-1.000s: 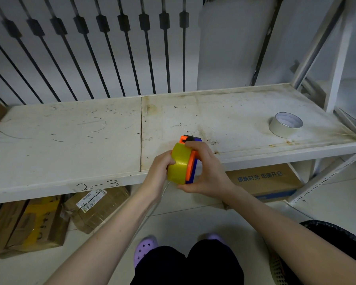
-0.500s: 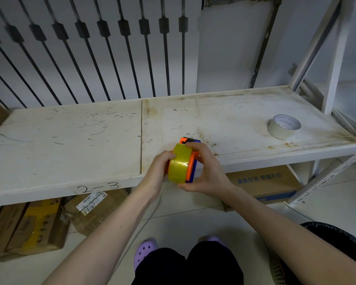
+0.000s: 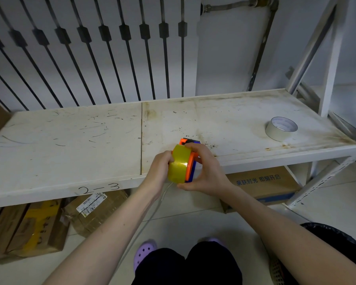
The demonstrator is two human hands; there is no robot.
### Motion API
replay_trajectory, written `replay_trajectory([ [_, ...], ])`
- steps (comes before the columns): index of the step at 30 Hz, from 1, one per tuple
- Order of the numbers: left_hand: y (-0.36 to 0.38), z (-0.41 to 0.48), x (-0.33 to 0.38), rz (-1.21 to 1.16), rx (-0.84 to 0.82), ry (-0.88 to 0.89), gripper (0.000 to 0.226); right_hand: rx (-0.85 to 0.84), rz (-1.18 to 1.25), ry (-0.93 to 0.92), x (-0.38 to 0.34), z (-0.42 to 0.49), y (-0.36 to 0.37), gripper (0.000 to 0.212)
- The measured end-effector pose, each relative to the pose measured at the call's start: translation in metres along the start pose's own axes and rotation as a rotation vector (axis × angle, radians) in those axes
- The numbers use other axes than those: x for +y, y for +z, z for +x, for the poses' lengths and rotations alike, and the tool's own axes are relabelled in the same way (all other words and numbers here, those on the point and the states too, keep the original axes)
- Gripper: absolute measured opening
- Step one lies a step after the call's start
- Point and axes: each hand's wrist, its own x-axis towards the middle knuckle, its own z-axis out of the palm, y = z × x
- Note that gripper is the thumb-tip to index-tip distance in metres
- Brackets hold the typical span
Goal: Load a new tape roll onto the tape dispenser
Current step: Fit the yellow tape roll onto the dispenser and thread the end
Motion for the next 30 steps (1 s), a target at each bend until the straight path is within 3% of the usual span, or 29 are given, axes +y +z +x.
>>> replay_trajectory([
  [4, -0.002, -0.005, 0.002, -0.005, -0.046, 0.049, 0.009, -0.004, 0.008, 0.005, 0.000, 0.001, 0.000, 0.093],
  [7, -0.002, -0.006, -0.004, -0.018, -0.088, 0.083, 0.036, 0.024, 0.029, 0.017, 0.001, 0.000, -0.001, 0.094],
  [11, -0.008, 0.001, -0.005, -0.035, -0.089, -0.007, 0.046, -0.008, 0.022, 0.012, 0.002, 0.000, -0.004, 0.092],
  [18, -0.001, 0.003, 0.004, -0.011, -0.013, -0.085, 0.016, -0.023, -0.009, 0.007, -0.002, -0.001, -0.002, 0.092],
  [30, 0.007, -0.001, -0.002, -0.124, 0.095, -0.085, 0.016, 0.016, -0.042, 0.016, -0.004, -0.001, -0.001, 0.095],
])
